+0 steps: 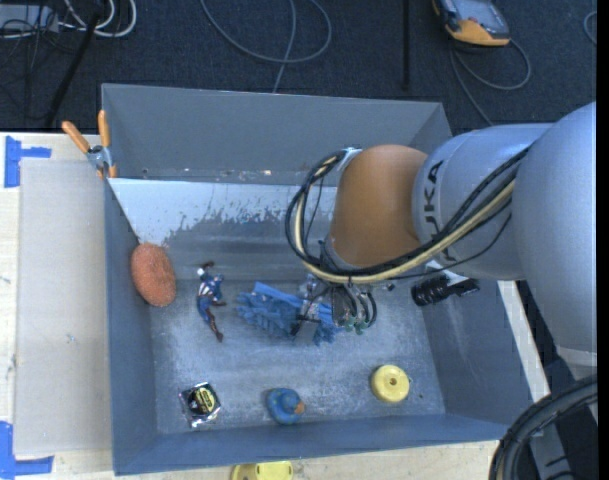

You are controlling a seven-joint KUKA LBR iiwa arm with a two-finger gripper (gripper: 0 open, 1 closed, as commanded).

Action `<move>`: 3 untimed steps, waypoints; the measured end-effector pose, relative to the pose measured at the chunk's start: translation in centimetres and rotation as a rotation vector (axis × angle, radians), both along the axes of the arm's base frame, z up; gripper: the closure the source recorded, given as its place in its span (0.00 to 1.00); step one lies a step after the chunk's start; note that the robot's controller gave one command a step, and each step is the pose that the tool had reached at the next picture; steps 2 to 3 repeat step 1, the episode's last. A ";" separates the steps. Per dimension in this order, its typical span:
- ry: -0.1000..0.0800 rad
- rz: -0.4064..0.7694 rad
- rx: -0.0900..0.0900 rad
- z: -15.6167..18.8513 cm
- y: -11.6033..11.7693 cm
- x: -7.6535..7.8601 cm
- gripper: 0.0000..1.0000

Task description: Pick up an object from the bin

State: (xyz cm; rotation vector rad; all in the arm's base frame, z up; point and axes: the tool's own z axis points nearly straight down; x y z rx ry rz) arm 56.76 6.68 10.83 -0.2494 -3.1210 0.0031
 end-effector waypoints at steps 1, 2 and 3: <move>-0.015 0.052 0.002 17.1 1.7 -0.4 1.00; -0.015 0.052 0.002 17.1 1.7 -0.4 1.00; -0.015 0.052 0.002 17.1 1.7 -0.4 1.00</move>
Offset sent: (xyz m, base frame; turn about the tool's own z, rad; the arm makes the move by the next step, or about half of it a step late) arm 0.0000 0.0000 0.0000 0.0000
